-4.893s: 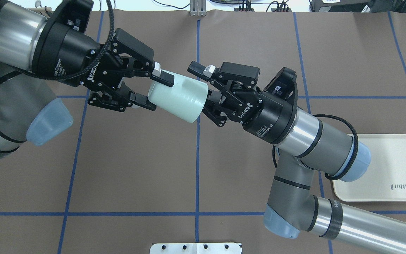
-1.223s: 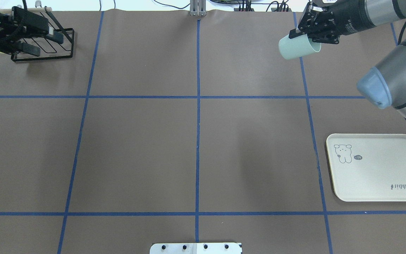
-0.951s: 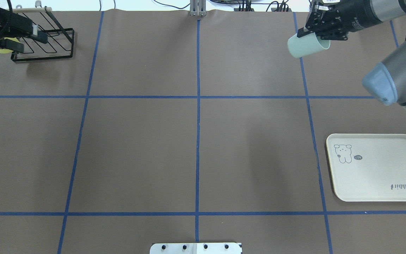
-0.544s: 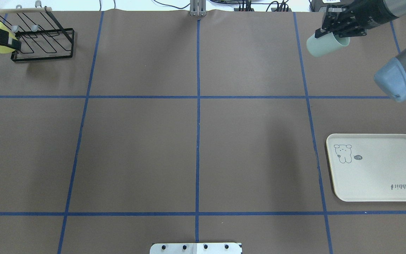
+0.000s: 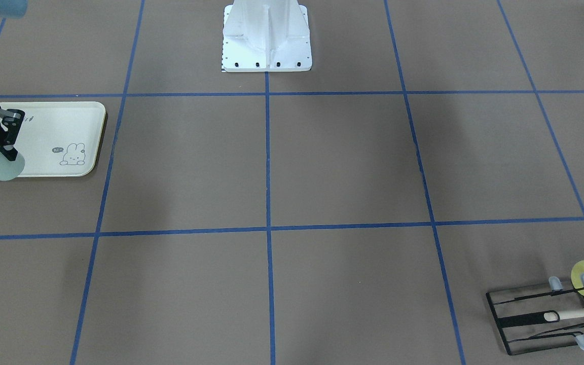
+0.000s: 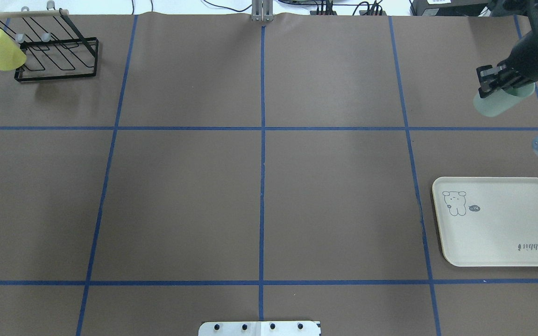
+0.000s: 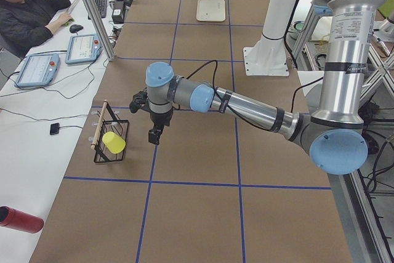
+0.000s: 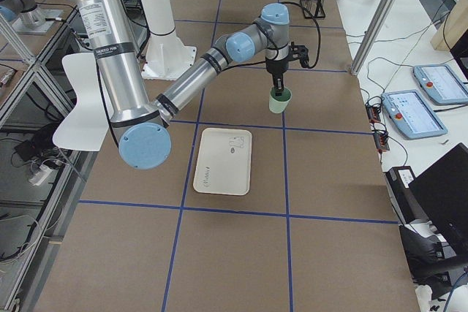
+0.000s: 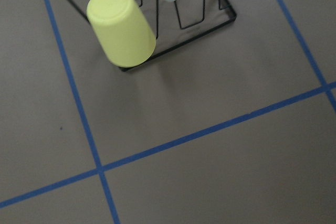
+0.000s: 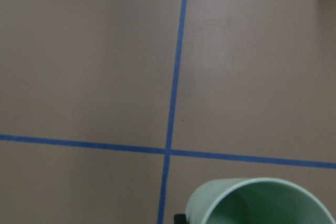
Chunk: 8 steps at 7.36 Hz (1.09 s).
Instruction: Left arm grabs green cup and hands to right arm on tray
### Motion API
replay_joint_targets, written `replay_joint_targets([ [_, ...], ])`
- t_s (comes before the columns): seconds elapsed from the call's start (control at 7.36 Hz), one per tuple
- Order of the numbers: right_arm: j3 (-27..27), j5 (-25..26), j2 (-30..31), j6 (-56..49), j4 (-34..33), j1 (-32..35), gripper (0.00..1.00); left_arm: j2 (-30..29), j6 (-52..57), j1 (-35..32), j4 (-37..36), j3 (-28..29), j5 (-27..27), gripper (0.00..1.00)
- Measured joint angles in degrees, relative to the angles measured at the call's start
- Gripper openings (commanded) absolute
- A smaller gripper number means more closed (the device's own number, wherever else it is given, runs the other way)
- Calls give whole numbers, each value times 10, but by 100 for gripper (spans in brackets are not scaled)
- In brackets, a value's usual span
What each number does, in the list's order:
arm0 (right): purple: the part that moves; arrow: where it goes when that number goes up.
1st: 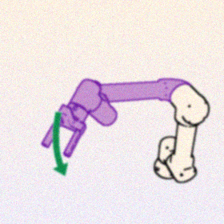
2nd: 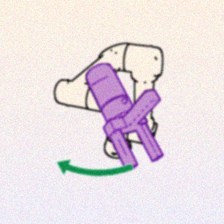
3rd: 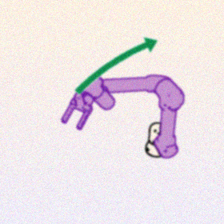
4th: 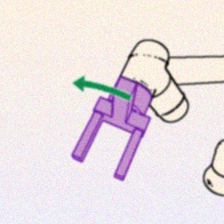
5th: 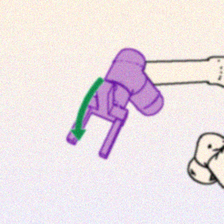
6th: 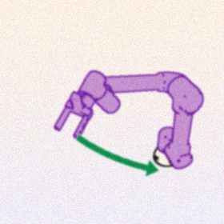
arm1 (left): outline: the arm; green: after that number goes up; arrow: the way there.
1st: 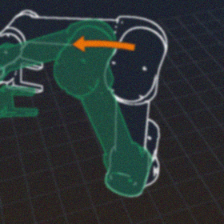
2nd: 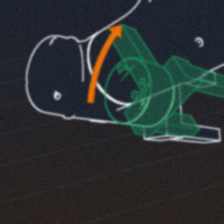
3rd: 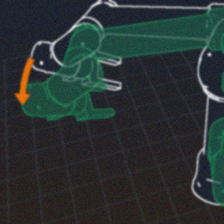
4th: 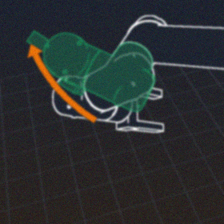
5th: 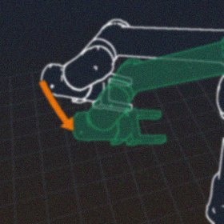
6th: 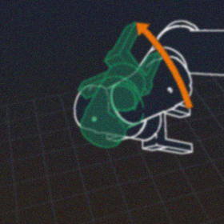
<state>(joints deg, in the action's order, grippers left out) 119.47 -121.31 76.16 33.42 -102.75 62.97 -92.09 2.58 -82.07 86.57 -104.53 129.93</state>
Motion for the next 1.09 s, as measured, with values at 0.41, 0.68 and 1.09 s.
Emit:
replay_joint_targets([
  [0.41,55,3,96,-2,38,-31,0,56,100,-66,-27,20,5,100],
  [0.68,57,5,172,36,148,-60,0,71,109,-80,-22,18,3,100],
  [1.09,49,71,251,137,276,-158,0,72,108,-82,-21,17,6,100],
])
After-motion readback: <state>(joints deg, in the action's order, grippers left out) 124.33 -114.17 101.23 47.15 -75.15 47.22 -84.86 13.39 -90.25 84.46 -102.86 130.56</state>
